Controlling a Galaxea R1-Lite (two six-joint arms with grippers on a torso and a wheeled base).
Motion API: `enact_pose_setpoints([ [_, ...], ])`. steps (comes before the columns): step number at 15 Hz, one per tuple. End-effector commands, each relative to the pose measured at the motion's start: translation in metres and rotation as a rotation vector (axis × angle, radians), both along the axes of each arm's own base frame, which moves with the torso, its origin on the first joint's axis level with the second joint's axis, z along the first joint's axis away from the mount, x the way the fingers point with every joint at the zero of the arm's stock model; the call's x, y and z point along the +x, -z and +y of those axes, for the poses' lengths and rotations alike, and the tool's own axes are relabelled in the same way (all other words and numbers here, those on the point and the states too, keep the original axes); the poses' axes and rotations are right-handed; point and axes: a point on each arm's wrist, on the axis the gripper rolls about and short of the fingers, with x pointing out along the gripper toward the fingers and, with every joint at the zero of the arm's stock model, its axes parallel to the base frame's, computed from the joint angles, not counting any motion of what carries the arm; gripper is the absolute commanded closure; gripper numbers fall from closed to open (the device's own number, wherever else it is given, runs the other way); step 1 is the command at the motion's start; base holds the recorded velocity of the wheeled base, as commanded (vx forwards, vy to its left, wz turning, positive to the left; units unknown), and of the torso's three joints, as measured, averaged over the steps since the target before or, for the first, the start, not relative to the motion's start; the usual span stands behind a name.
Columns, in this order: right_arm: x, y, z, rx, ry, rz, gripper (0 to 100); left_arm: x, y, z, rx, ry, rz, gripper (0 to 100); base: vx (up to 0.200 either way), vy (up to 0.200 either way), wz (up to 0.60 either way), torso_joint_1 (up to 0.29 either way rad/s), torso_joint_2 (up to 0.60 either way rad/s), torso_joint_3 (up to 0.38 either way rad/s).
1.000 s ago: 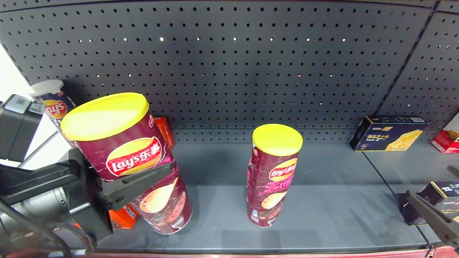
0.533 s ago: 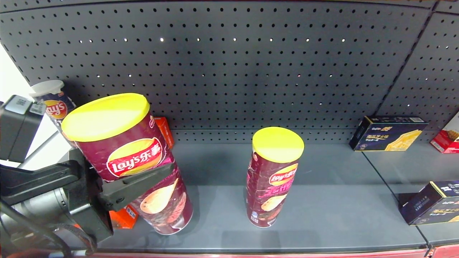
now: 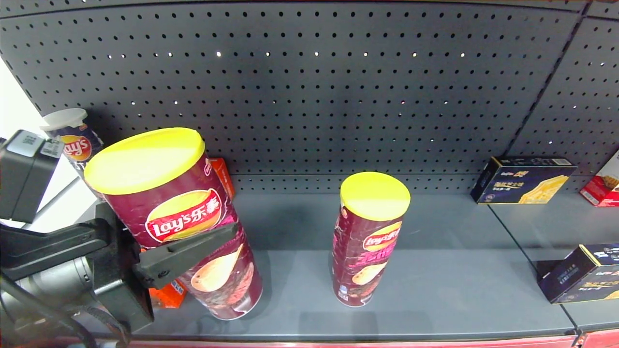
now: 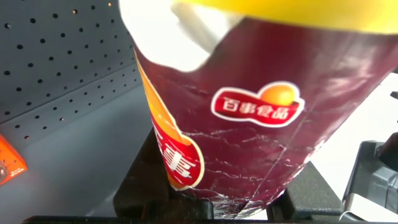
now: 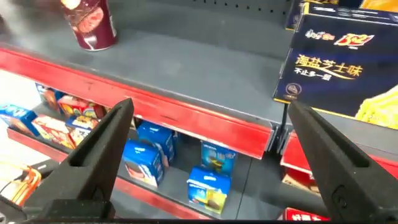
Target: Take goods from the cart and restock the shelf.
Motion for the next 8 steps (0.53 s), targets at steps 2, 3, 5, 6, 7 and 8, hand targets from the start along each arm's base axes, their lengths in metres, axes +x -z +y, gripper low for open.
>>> enact_pose_setpoints([
  [2, -0.001, 0.000, -0.001, 0.005, 0.123, 0.000, 0, 0.000, 0.000, 0.000, -0.001, 0.000, 0.003, 100, 0.000, 0.000, 0.00, 0.000, 0.00, 0.000],
  [3, 0.003, -0.001, 0.001, -0.008, 0.213, 0.065, 0, 0.000, 0.001, 0.000, 0.001, 0.002, 0.006, 100, 0.000, 0.000, 0.00, 0.000, 0.00, 0.000],
  [5, 0.009, -0.002, 0.003, -0.007, 0.337, 0.162, 0, 0.000, 0.000, -0.001, -0.001, 0.005, 0.004, 100, 0.000, 0.000, 0.00, 0.000, 0.00, 0.000],
  [6, 0.010, -0.002, 0.004, 0.010, 0.409, 0.183, 0, 0.000, 0.001, -0.001, -0.001, 0.005, 0.006, 100, 0.000, 0.000, 0.00, 0.000, 0.00, 0.000],
  [7, 0.009, -0.002, 0.004, 0.040, 0.448, 0.182, 0, 0.000, 0.001, -0.001, -0.001, 0.005, 0.006, 100, 0.000, 0.000, 0.00, 0.000, 0.00, 0.000],
  [8, 0.007, -0.001, 0.005, 0.051, 0.447, 0.161, 0, 0.000, 0.001, 0.000, -0.001, 0.005, 0.004, 100, 0.000, 0.000, 0.00, 0.000, 0.00, 0.000],
])
